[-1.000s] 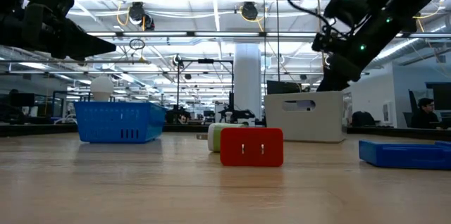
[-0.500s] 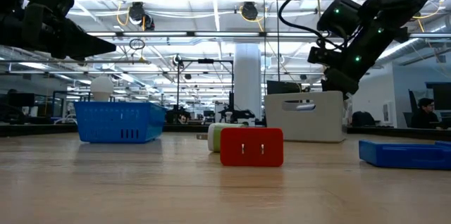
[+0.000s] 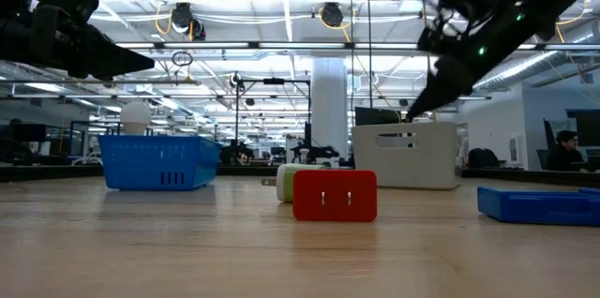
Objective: Pick & Place Office items
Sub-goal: Put the blue digital clock into the blue bin
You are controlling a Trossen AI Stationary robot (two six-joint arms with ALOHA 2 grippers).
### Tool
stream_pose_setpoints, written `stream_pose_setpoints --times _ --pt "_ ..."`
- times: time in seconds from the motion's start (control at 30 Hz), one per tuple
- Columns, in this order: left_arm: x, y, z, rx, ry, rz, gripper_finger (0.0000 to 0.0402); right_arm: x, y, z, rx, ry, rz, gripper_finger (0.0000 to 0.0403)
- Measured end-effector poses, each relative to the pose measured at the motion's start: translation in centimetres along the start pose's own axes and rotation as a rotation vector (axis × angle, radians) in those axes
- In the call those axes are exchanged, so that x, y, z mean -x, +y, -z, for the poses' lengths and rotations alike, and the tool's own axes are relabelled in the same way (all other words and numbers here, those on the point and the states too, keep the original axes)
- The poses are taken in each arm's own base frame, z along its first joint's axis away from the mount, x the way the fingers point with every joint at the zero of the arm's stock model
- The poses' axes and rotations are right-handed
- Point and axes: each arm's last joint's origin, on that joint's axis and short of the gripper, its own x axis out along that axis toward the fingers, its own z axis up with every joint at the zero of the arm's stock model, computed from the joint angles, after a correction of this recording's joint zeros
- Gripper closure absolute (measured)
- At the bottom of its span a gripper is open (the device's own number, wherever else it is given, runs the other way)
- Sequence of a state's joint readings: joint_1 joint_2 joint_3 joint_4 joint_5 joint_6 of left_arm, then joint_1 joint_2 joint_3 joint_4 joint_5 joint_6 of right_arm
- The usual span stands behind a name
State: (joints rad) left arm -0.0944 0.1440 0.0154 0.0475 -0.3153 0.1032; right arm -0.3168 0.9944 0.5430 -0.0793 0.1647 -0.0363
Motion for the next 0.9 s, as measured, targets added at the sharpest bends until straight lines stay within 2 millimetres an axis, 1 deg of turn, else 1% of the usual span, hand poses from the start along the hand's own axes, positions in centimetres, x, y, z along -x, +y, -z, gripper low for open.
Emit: stream_pose_setpoints --times 0.1,0.17,0.23,0.3,0.43,0.6,0.67,0.8,0.87,0.9 --pt "0.0 0.0 0.0 0.0 0.0 0.0 0.0382 2.2 0.2 -1.0 -0.003 -0.132 -0.067 0.0094" --pt "0.0 0.0 0.0 0.0 0.0 0.0 0.0382 3.8 0.4 -1.7 0.01 -0.256 -0.14 0.0121" --pt "0.0 0.0 0.0 0.0 0.0 0.0 0.0382 5.5 0.7 -2.1 0.039 -0.399 -0.244 0.0154" --pt "0.0 0.0 0.0 -0.001 0.0 0.0 0.0382 6.9 0.8 -1.9 0.055 -0.527 -0.323 0.0192" --pt "0.0 0.0 0.0 -0.003 0.0 0.0 0.0382 8.6 0.7 -0.3 0.042 -0.707 -0.341 0.0278" --pt "0.0 0.0 0.0 -0.003 0.0 0.0 0.0382 9.0 0.5 2.6 0.033 -0.828 -0.333 0.0384" --pt "0.0 0.0 0.0 -0.003 0.0 0.0 0.0382 8.7 0.6 3.8 0.025 -0.856 -0.334 0.0395" --pt "0.0 0.0 0.0 -0.003 0.0 0.0 0.0382 7.9 0.8 5.9 -0.027 -0.898 -0.355 0.0387" --pt "0.0 0.0 0.0 -0.004 0.0 0.0 0.0382 8.4 0.6 5.7 -0.039 -0.955 -0.357 0.0392" --pt "0.0 0.0 0.0 -0.004 0.0 0.0 0.0382 8.4 0.6 5.8 -0.042 -0.957 -0.358 0.0397"
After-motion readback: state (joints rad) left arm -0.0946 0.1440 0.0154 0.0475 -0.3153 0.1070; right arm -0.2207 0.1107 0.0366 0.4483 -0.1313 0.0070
